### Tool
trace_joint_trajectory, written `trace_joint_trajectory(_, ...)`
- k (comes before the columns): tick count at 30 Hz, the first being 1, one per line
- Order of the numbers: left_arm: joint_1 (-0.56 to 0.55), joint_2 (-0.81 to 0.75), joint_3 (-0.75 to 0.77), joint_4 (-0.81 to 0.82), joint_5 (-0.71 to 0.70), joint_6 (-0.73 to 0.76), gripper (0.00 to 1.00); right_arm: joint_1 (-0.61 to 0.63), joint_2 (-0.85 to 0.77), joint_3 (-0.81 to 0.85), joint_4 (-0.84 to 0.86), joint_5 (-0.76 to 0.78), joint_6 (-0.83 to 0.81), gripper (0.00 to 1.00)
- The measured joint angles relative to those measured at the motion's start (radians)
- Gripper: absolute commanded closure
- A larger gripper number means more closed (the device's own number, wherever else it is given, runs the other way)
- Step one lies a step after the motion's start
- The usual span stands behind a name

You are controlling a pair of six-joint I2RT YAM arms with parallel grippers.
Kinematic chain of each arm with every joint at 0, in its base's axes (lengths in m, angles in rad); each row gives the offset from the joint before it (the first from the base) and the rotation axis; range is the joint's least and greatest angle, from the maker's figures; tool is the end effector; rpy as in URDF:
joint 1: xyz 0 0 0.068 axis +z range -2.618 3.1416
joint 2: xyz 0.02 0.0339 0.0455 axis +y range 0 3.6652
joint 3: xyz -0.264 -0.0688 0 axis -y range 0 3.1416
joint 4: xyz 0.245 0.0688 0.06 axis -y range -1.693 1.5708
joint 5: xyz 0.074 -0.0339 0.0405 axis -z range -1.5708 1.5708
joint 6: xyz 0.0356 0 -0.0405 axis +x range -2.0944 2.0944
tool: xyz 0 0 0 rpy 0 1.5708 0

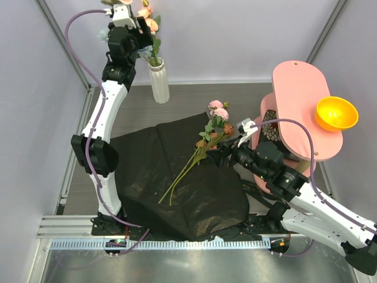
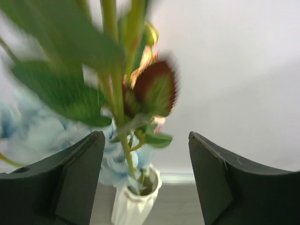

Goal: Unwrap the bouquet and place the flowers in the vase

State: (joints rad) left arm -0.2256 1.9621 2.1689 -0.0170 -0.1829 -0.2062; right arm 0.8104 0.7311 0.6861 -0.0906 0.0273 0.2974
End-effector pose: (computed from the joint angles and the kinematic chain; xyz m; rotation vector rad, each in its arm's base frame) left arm 0.4451 -0.0955 0.4871 -0.1398 1.3811 -0.2342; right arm 0.1244 0.1294 0.3239 -0.4292 1.7196 0.7931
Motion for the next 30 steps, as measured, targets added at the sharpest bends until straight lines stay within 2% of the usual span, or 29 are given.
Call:
trace_joint_trajectory(3, 0.000, -0.002, -0.038, -0.084, 0.010, -0.053, 0.11, 0.000, 0.044, 0.015, -0.012, 0.002, 0.043, 0.22)
trace_joint_trajectory(9, 0.000, -0.099, -0.257, -0.239, 0.055, -0.161, 0.08, 0.000, 0.213, 0.121, -0.085, 0.044, 0.169, 0.23)
trace_joint_trajectory(17, 0.005, -0.449, -0.656, -0.381, 0.122, -0.290, 0.07, 0.000, 0.441, 0.156, -0.101, 0.062, 0.494, 0.32)
trace_joint_trajectory(22, 0.010, -0.677, -0.823, -0.410, 0.280, -0.327, 0.09, 0.004, 0.587, 0.156, -0.044, 0.039, 0.698, 0.38)
trace_joint_trajectory(26, 0.010, -0.854, -1.052, -0.388, 0.440, -0.380, 0.09, 0.024, 0.720, 0.156, 0.027, 0.035, 0.834, 0.39)
trace_joint_trajectory(30, 0.010, -0.904, -1.164, -0.460, 0.512, -0.382, 0.09, 0.057, 0.832, 0.155, 0.101, 0.026, 0.937, 0.42)
